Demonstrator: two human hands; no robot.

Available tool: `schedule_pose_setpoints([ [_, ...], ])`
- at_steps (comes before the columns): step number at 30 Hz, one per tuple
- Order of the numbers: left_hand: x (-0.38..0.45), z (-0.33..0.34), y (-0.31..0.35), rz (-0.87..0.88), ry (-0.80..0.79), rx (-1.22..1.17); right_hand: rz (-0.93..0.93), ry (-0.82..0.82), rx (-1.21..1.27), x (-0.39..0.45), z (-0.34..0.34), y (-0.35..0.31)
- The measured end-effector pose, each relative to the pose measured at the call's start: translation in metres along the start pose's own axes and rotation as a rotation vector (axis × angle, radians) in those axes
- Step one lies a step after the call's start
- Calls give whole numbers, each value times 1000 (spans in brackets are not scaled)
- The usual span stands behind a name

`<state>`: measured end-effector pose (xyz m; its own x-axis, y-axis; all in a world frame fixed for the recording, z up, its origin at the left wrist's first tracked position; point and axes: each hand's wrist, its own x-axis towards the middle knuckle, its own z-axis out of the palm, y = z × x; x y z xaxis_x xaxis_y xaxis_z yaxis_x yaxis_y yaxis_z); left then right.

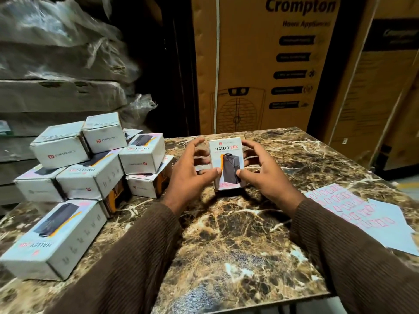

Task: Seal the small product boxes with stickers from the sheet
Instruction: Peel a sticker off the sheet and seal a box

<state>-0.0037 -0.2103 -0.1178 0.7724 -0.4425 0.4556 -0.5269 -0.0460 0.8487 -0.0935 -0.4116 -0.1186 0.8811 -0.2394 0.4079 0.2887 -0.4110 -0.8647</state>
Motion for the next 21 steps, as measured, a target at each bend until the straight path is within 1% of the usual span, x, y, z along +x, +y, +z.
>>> schedule_pose_setpoints([
  [4, -3, 1, 5, 73, -31, 51, -30, 1, -68, -5, -1, -3],
  [6, -6, 1, 9, 126, -19, 113, -87, 28, -139, -8, -1, -7],
  [8, -8, 3, 11, 167, 8, 152, -136, 85, -172, -10, -1, -11],
  [10, -9, 5, 15, 197, 40, 204, -146, 130, -165, -10, -2, -14],
  [14, -10, 8, 21, 290, 143, 306, -210, 153, -178, -9, -4, -15],
  [17, -12, 8, 24, 325, 190, 320, -241, 172, -177, -9, -4, -16],
  [21, -13, 9, 25, 331, 241, 325, -263, 227, -135, -7, -4, -19],
])
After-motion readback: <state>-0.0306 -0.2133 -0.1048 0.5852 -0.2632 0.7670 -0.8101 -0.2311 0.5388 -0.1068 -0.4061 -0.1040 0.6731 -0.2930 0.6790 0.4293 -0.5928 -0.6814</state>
